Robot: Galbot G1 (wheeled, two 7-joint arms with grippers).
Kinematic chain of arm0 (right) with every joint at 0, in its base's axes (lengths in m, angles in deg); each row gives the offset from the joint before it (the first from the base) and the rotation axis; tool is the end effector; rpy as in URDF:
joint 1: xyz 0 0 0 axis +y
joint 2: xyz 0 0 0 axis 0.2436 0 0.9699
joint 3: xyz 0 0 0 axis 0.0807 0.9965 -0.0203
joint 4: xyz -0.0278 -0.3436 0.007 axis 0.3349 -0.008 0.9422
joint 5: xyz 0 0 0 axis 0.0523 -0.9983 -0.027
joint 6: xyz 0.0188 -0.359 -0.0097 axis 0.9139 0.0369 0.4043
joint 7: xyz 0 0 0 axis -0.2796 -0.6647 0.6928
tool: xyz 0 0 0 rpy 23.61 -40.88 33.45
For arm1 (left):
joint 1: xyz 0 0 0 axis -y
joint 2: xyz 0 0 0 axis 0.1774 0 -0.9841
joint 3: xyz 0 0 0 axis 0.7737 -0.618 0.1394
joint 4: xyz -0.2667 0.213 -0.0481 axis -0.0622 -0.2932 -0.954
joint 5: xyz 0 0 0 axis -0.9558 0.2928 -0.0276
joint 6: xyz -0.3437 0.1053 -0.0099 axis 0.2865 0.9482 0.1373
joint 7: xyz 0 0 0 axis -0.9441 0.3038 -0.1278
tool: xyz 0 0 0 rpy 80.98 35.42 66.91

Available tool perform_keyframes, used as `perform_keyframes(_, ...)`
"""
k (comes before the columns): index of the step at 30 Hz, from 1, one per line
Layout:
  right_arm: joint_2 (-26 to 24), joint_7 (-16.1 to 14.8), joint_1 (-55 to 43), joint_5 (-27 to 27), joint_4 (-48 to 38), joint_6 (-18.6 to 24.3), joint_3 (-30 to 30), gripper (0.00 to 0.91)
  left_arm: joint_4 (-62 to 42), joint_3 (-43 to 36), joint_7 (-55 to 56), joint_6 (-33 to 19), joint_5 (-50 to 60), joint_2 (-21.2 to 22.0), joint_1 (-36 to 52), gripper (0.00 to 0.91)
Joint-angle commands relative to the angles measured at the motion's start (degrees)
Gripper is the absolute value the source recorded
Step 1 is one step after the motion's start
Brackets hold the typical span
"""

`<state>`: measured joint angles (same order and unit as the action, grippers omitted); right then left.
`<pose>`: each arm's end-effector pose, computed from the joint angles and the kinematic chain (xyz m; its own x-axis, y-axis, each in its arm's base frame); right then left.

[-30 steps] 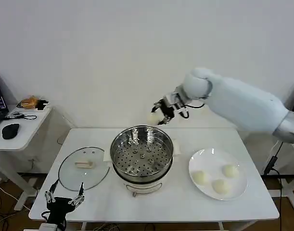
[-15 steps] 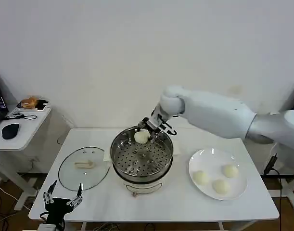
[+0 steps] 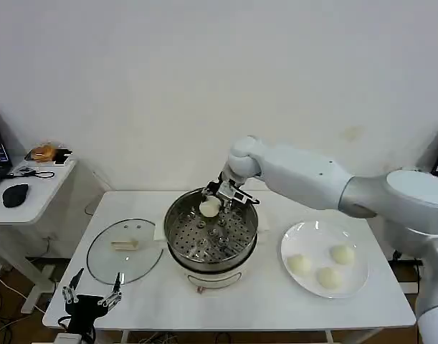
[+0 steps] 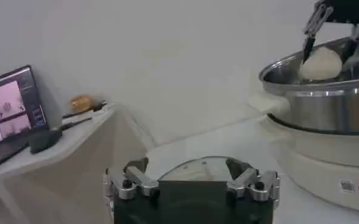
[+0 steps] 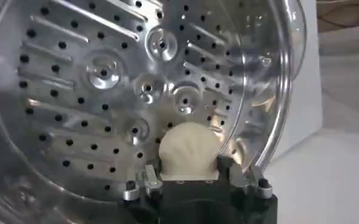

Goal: Take steamed baozi put them in steamer then cover it.

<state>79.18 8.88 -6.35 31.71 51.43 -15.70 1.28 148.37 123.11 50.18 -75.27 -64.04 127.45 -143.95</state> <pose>0.5802 0.1548 -0.1158 -0.2444 -0.3490 0.9047 -0.2612 -0.8748 -0.4081 0.1266 0.0880 -0.2808 -0.9652 -0.1210 0.2320 -0.0366 0.9403 0.3383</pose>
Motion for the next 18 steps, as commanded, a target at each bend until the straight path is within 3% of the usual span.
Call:
perform_keyframes(1,2.3,1.7,1.8,-5.6,-5.0,4.3,-0.7,0.625,0.0,0.2,0.0,0.0,0.0,-0.1,-0.2,0.907)
perform_keyframes(6,2.6,2.3,2.6,-5.5,-4.9,4.7,-0.9,0.665,-0.1,0.3,0.0,-0.1,0.0,-0.1,-0.3,0.907)
perform_keyframes(7,2.6,2.4,2.6,-5.5,-4.8,4.7,-0.9,0.856,0.0,0.2,0.0,-0.1,0.0,-0.1,-0.3,0.907)
perform_keyframes(8,2.6,2.4,2.6,-5.4,-4.8,4.7,-0.9,0.907,0.0,0.2,0.0,-0.1,0.0,0.0,-0.2,0.907)
perform_keyframes(11,2.3,3.2,2.3,-4.4,-4.4,5.1,-0.8,0.907,0.1,0.1,0.0,0.0,0.0,0.0,-0.1,0.907)
perform_keyframes(14,1.3,2.1,1.3,-2.3,-2.7,3.8,-0.4,0.907,0.2,0.0,0.0,0.0,0.1,0.1,-0.2,0.907)
perform_keyframes(18,-2.5,1.5,-2.1,3.7,3.6,0.7,0.1,0.907,0.3,-0.2,0.0,0.0,0.1,-0.1,-0.3,0.907)
